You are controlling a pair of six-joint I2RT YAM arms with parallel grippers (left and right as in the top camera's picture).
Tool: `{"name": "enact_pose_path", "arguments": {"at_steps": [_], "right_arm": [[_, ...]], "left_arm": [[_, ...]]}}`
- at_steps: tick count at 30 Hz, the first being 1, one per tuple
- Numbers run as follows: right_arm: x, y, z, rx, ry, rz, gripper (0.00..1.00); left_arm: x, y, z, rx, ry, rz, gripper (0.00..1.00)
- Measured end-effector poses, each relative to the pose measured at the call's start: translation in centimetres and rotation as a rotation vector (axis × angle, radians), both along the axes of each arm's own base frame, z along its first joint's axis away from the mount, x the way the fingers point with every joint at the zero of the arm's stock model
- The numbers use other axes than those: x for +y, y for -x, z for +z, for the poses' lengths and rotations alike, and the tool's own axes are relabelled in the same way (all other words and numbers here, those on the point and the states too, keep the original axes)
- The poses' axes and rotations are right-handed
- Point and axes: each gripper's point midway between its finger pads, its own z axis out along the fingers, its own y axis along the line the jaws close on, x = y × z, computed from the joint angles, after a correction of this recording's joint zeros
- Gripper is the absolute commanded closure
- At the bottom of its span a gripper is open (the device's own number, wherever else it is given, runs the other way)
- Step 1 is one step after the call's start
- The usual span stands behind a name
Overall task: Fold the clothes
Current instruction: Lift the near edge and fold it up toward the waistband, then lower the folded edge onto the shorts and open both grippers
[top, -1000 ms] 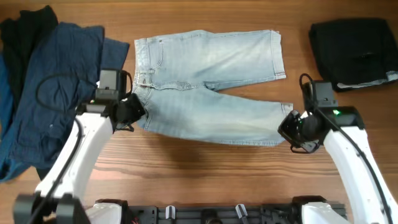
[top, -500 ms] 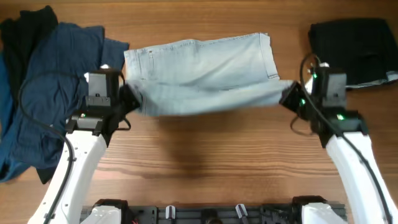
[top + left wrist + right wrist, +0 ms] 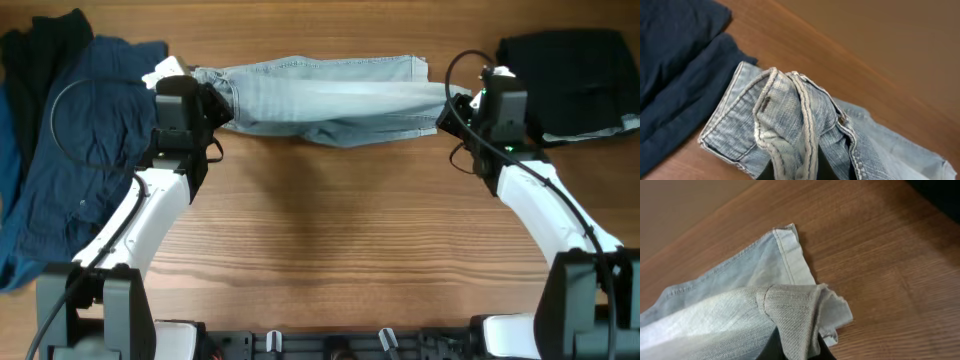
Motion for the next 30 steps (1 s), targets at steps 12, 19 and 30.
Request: {"name": "enact_pose_path", "arguments": {"at_steps": [12,19,30], "right_arm": [[1.2,-3.3,-1.0,-0.103,-0.017,0.014,0.00],[4.1,-6.4,2.2,-0.293,-0.007,0.109,0.01],[8.8,-2.1,-2.4,0.062,0.099,0.494,0.44]], "left_arm": [[0.3,-2.8,-1.6,-0.072,-0.013,0.028,0.00],[1.0,-5.5,4.1,-0.319,-0.002,0.078,0.01],[-5.2,-0.7,-5.4,0.130,-0.061,-0.278,0.00]]}}
